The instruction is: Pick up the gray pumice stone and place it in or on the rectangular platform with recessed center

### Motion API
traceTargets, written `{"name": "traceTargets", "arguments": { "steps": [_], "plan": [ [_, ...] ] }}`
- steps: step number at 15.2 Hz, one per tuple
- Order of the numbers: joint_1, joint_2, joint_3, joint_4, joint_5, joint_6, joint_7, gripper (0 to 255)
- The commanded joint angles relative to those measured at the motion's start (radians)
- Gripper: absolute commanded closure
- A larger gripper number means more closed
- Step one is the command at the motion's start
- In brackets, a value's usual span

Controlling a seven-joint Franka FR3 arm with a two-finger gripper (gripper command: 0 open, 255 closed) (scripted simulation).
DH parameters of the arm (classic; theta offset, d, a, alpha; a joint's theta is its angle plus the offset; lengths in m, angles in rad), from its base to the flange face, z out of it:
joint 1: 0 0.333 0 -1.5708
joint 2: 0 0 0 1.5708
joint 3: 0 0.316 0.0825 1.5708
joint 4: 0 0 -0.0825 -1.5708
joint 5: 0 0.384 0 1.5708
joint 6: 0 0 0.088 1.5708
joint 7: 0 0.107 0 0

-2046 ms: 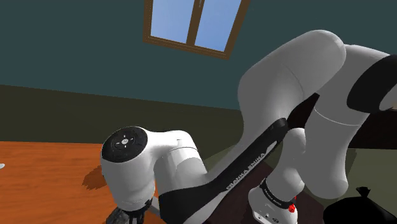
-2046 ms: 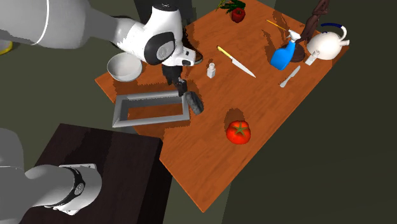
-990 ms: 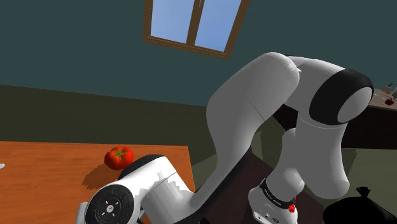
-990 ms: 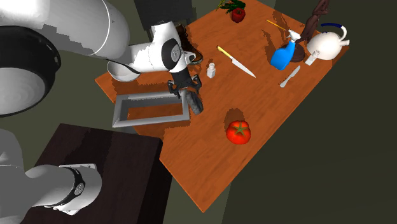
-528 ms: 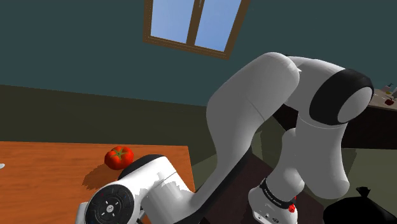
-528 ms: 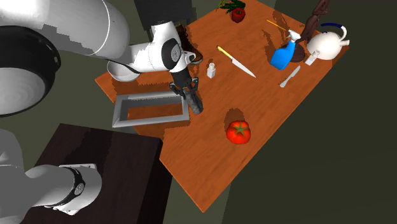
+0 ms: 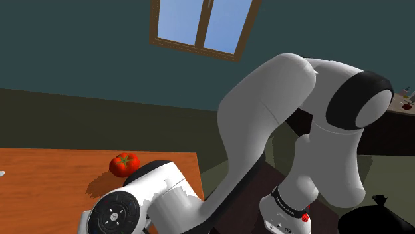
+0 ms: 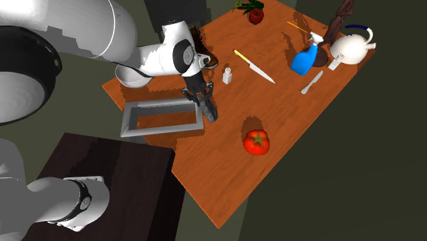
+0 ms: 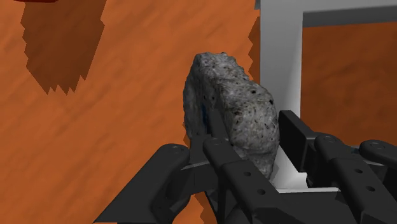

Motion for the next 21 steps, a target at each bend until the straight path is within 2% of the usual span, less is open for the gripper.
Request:
{"name": "traceTargets", "arguments": {
  "steps": [1, 21],
  "plan": [
    [-0.006, -0.02, 0.006, -0.005, 0.013, -0.011, -0.013, 255],
    [-0.043, -0.207, 0.065, 0.019, 0.159, -0.179, -0.158, 255]
  ]
}}
